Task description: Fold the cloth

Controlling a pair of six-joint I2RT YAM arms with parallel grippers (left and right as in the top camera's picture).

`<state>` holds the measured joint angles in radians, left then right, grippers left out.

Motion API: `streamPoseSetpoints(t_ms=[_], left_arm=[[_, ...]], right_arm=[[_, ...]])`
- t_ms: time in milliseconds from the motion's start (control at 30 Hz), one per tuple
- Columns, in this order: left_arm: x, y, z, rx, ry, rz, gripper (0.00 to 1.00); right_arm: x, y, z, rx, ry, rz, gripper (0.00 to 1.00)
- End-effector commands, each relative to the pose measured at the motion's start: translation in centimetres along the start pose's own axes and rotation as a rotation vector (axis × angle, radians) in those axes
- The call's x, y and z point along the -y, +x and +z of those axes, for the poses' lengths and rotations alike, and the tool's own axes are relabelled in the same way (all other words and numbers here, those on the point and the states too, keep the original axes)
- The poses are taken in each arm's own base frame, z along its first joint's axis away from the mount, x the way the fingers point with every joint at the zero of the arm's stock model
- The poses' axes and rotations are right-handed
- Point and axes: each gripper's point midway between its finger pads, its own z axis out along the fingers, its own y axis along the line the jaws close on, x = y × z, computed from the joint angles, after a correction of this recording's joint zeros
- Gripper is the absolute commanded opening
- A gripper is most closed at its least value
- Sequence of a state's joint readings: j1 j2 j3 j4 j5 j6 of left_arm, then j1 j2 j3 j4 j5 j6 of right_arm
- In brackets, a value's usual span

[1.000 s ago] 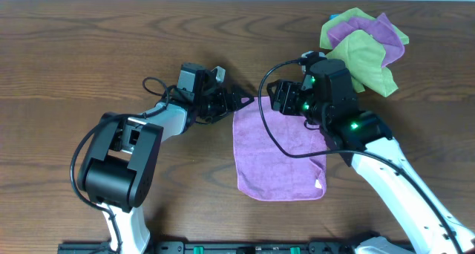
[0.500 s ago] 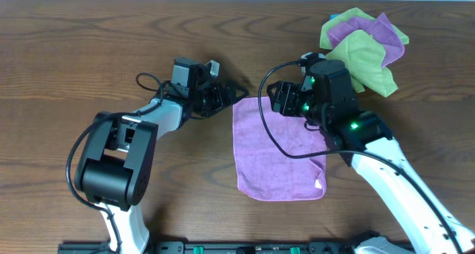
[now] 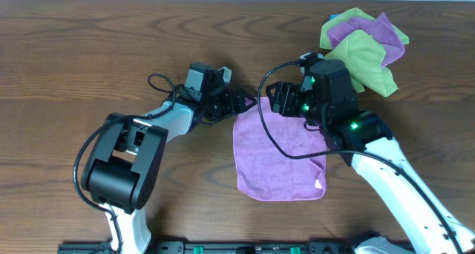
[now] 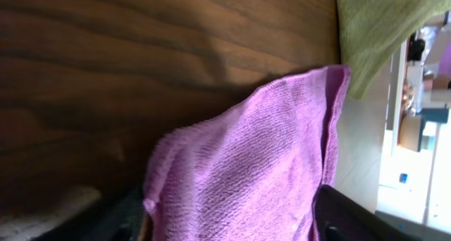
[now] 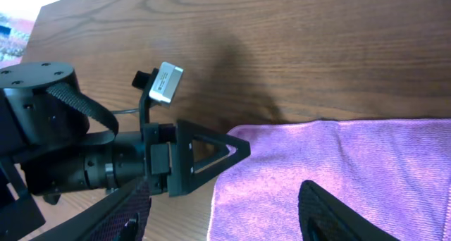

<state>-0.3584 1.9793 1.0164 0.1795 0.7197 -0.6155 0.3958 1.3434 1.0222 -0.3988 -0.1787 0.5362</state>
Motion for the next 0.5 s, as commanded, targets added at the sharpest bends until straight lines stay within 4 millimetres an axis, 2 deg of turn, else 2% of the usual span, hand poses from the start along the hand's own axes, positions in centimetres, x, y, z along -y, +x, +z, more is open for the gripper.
streamPoseSetpoints(t_ms=[0,67,100,233,467], left_arm=[[-0.3,-0.7,0.2,0.023,-0.025,0.021,0.66],[-0.5,-0.8,0.2,0.028,-0.037,0.018,0.51],[-0.8,-0.7,0.2,0.028,-0.051,0.012,0.38],[-1.3,-0.3,0.2,0.016,-0.073,0.02,0.17],[-1.4,-0.4,0.2,0.019,-0.076,0.067,0.06]], right_arm=[[-0.9,-0.7,-0.6,0.013,-0.038,-0.019,0.67],[-1.0,-0.7,-0.6,0.01,-0.043,-0.019,0.66],[-1.0,-0.7,-0.6,0.008,-0.046,-0.019,0.66],[-1.3,-0.5,-0.7,0.001,-0.061,-0.019,0.66],[-1.3,-0.5,-0.7,0.0,-0.062,-0.012,0.65]])
